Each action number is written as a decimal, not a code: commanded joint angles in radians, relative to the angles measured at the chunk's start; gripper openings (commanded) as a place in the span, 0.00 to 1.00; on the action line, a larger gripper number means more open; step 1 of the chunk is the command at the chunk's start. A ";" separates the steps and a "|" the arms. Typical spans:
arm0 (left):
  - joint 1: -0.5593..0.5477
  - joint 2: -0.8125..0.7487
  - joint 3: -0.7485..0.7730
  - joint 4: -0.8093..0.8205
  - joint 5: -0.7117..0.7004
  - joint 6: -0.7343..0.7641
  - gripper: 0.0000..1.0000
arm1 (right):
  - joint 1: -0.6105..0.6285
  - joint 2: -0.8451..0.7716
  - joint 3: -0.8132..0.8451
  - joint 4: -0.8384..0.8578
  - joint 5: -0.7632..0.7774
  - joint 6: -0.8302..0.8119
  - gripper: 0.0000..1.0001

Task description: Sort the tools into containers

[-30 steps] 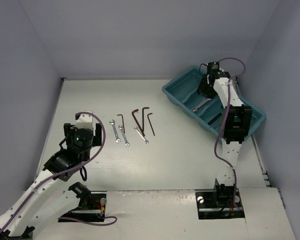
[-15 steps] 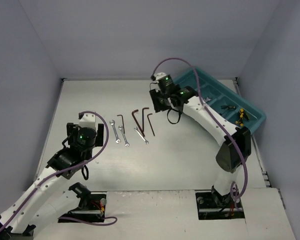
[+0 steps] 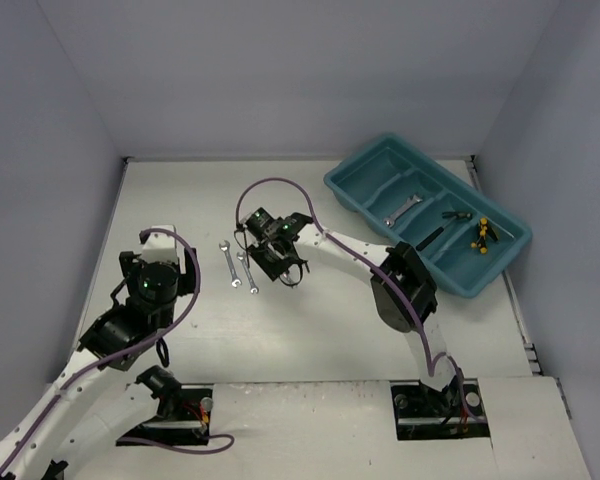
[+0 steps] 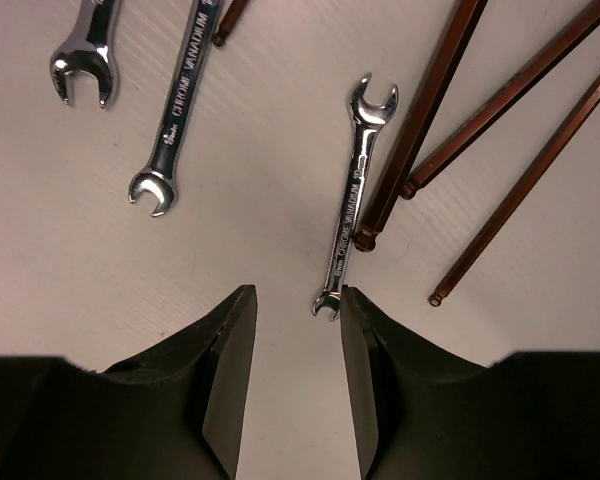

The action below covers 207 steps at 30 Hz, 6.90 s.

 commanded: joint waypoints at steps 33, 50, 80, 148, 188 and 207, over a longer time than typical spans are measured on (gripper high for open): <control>0.008 -0.008 0.027 0.016 -0.040 -0.016 0.81 | -0.063 0.182 0.167 0.005 0.008 -0.045 0.33; 0.008 0.000 0.030 0.016 -0.042 -0.013 0.81 | -0.060 0.051 -0.069 -0.065 0.042 0.013 0.00; 0.007 0.005 0.032 0.016 -0.042 0.003 0.81 | -0.059 0.045 -0.249 -0.149 -0.087 0.031 0.00; 0.251 1.131 0.600 -0.092 0.517 -0.386 0.55 | -0.631 -0.566 -0.201 0.031 0.104 0.136 0.41; 0.327 1.288 0.598 -0.090 0.580 -0.400 0.00 | -0.580 -0.653 -0.339 0.085 -0.238 0.110 0.42; 0.323 0.764 0.444 0.297 0.932 -0.426 0.00 | -0.174 -0.535 -0.265 0.392 -0.348 0.196 0.60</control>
